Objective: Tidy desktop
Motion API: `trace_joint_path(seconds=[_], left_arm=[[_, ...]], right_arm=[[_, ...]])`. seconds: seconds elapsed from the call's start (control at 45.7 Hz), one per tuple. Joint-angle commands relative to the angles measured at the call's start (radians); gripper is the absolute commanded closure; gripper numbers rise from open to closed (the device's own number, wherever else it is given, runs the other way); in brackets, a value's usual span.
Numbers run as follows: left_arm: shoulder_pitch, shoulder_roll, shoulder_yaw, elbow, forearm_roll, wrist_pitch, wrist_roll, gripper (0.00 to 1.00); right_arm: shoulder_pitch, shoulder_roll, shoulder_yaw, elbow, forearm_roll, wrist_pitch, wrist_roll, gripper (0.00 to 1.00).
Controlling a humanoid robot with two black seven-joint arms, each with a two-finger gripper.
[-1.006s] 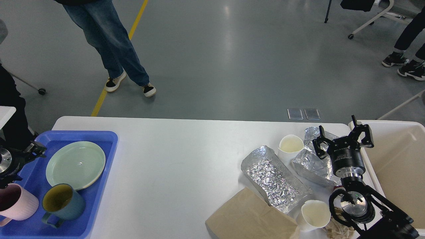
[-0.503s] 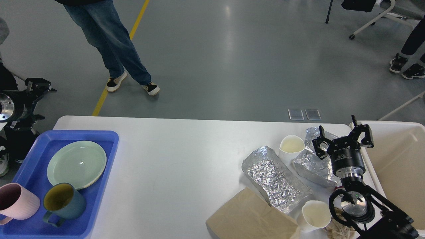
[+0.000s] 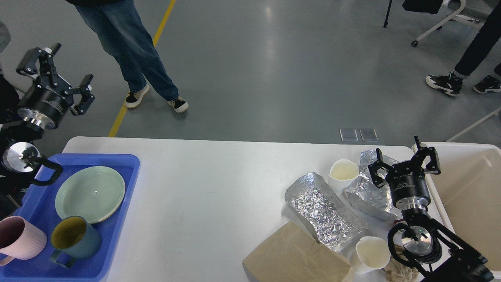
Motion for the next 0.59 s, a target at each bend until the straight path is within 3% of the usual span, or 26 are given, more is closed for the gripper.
trace_joint_path(seconds=[0.0,0.131,0.328,0.569], left_arm=[[0.074,-0.066,-0.059,-0.032,-0.016,0.037,-0.021,0.04],[0.211,-0.099,-0.279,-0.165,-0.03,0.06,0.012,0.04],[0.507,-0.111,-0.573,-0.455,-0.024,0.095,0.17,0.04],[0.613,-0.171,-0.651,-0.476,-0.018,0.076,0.173,0.04]], right_arm=[[0.0,-0.001,0.0,0.0,0.0,0.0,0.0,0.0],[0.0,-0.001,0.0,0.0,0.0,0.0,0.0,0.0],[0.0,-0.001,0.0,0.0,0.0,0.0,0.0,0.0],[0.0,-0.001,0.0,0.0,0.0,0.0,0.0,0.0]])
